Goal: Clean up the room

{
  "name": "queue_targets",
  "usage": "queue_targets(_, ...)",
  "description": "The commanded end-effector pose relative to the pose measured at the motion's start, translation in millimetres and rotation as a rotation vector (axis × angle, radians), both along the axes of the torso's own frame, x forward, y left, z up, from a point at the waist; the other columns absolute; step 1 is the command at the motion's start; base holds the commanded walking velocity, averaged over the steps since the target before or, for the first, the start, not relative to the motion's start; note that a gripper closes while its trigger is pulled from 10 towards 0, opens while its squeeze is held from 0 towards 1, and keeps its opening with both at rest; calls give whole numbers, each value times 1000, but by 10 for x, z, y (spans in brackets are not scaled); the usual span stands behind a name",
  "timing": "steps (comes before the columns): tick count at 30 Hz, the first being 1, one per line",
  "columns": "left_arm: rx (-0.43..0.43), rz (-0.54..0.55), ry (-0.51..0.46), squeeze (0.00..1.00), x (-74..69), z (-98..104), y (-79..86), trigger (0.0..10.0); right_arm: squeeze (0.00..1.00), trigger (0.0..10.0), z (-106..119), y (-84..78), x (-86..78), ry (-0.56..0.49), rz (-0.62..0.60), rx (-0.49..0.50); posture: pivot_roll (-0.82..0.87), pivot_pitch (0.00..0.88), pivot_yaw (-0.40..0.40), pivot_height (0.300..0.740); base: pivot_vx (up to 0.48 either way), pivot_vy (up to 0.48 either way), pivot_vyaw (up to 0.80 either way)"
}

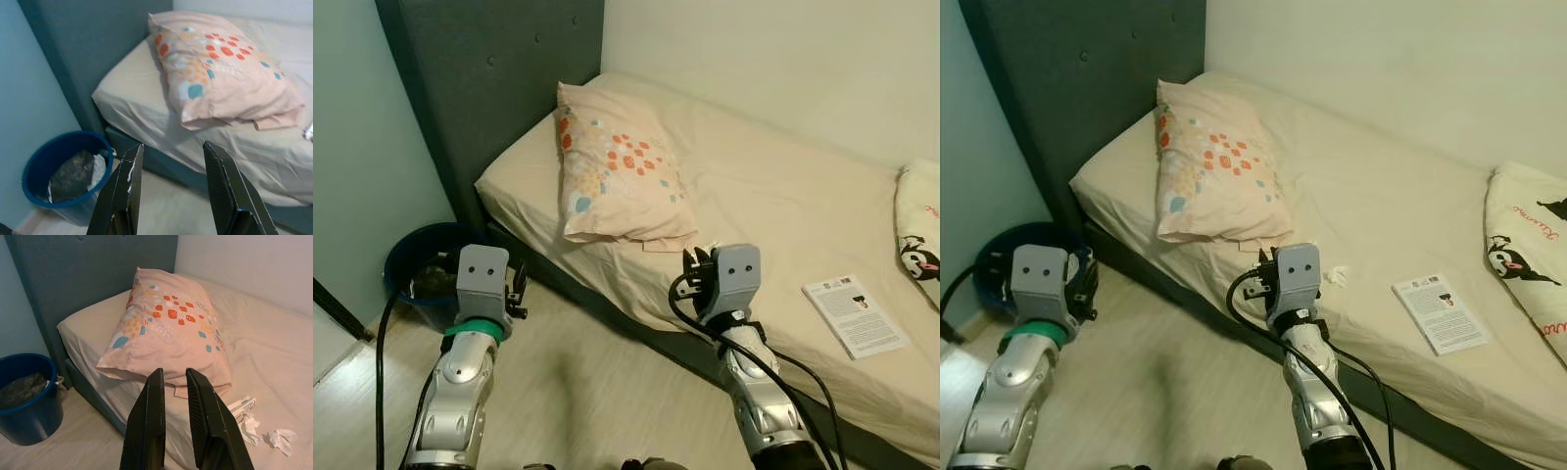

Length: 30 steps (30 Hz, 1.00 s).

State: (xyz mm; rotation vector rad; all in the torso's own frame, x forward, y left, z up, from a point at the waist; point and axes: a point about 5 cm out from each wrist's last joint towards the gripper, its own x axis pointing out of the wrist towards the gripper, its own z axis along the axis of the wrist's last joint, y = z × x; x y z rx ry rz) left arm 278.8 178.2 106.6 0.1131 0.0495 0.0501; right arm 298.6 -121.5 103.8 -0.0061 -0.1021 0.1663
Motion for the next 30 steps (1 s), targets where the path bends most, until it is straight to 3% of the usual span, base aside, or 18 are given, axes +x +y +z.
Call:
queue_targets(1, -30, -33, 31, 0, -27, -45, -60, 10000, 0, 10000, -35, -59, -19, 12, -26, -4, -32, 0, -48, 740, 0, 0, 0)
queue_targets(7, -60, -16, -1, 0, 9, 14, -62, 10000, 0, 10000, -41, -29, -22, 14, -16, -9, -31, 0, -47, 740, 0, 0, 0)
queue_targets(17, -25, -17, -30, 0, 75, 67, -83, 10000, 0, 10000, -51, -10, -8, 31, -5, -12, -30, 0, -51, 740, 0, 0, 0)
queue_targets(18, -24, -20, -33, 0, 79, 73, -89, 10000, 0, 10000, -67, -22, -1, 53, -17, 25, -30, 0, -51, 740, 0, 0, -800)
queue_targets(30, -14, -39, -57, 0, 133, 110, -133, 10000, 0, 10000, -66, -37, 5, 58, -25, 31, -37, 0, -45, 740, 0, 0, -800)
